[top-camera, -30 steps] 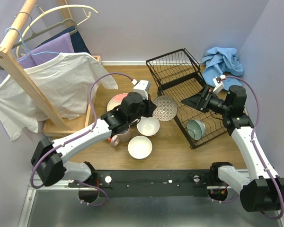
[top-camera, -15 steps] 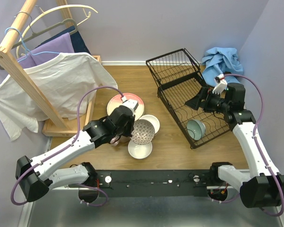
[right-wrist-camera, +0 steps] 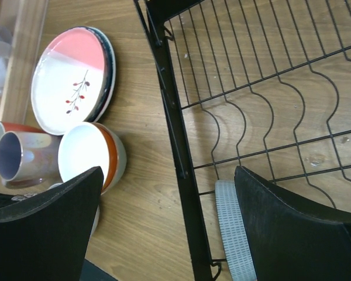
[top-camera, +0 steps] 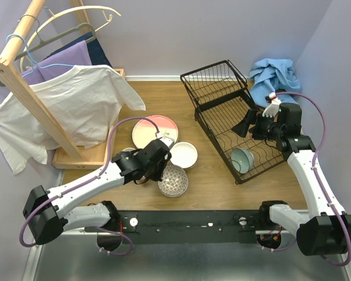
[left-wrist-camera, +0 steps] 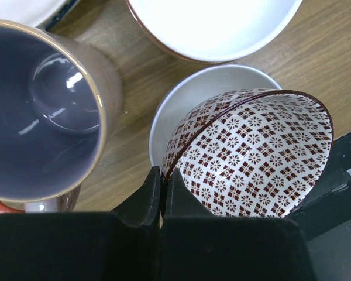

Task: Unload the mixed dishes from the dish rack
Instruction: Place the bowl at the center of the board.

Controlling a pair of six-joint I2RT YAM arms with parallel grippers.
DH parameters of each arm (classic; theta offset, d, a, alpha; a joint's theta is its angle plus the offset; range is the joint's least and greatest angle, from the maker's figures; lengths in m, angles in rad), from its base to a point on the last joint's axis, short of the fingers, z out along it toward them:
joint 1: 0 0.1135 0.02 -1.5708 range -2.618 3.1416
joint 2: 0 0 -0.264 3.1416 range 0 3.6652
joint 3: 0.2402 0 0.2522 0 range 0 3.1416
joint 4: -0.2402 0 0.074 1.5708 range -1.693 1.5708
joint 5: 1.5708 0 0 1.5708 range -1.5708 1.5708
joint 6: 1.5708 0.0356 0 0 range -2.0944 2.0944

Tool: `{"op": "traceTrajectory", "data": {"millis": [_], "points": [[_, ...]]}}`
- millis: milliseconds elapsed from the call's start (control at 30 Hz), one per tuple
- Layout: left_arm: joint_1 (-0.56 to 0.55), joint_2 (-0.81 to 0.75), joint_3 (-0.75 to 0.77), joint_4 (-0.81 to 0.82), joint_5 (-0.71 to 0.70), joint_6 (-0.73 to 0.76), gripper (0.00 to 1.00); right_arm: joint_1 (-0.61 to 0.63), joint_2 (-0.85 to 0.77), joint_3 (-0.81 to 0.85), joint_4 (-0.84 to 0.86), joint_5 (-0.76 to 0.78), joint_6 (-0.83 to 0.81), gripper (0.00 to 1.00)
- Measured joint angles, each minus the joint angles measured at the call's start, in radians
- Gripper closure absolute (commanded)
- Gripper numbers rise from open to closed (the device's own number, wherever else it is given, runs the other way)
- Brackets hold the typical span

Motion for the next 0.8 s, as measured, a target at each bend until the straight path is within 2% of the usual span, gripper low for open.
{"op": "traceTrajectory", "data": {"millis": [167,233,400,633,667,800], "points": [[-0.006,0.034,-0.014,0.01,0.017,0.001,1.0,0.0,-0.002,0.0,-0.007,0.029,-0.022,0.0],[-0.007,0.056,-0.017,0.021,0.021,0.0,0.97,0.0,-0.003,0.0,-0.01,0.035,-0.026,0.0],[-0.008,0.078,-0.022,0.056,0.024,-0.003,0.67,0.0,-0.006,0.0,-0.012,0.043,-0.032,0.0],[-0.008,0.072,-0.03,0.094,0.034,-0.023,0.48,0.0,-0.012,0.0,-0.04,0.058,-0.053,0.0],[-0.008,0.068,-0.032,0.095,0.034,-0.024,0.4,0.0,-0.013,0.0,-0.045,0.062,-0.054,0.0],[-0.008,0.045,-0.035,0.095,0.034,-0.033,0.23,0.0,-0.013,0.0,-0.06,0.071,-0.06,0.0]]}}
